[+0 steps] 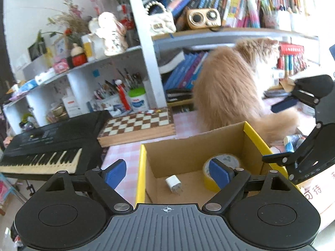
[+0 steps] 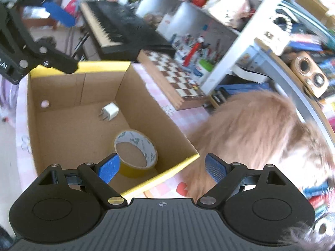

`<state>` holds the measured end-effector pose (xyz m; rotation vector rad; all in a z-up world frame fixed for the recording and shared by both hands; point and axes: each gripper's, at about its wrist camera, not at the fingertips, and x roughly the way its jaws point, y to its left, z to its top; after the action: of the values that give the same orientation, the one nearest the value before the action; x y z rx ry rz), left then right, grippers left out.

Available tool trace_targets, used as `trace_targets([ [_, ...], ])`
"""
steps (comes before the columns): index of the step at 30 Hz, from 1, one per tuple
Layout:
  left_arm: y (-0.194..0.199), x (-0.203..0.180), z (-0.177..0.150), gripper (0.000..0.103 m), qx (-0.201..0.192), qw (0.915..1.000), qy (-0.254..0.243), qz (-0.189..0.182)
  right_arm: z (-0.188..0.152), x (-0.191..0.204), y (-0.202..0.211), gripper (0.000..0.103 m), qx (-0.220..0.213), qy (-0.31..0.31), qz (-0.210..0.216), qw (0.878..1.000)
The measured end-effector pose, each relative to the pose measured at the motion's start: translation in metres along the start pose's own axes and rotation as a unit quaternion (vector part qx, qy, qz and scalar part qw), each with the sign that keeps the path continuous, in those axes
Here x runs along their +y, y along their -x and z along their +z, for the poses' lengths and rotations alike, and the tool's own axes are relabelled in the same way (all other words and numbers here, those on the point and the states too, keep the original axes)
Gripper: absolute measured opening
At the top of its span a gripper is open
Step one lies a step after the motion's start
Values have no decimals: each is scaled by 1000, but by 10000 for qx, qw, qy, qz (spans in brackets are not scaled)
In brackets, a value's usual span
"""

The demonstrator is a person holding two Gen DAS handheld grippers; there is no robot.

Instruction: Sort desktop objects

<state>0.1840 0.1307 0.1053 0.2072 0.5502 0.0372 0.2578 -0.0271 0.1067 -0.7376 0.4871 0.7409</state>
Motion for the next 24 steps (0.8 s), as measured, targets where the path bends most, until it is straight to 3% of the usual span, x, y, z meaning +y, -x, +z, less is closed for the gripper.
trace_targets([
  [6,29,10,-22,89,-95,9994,290,174,-13,4,24,88,-283,-843,-232,9958],
  [13,65,18,-44,89,-176,9978,555,306,-25,19,65,88,-519,-1703,-624,9820],
  [24,107,18,-77,90,-268,9940,989,393,-50,62,115,88,-647,-2378,-732,9664],
])
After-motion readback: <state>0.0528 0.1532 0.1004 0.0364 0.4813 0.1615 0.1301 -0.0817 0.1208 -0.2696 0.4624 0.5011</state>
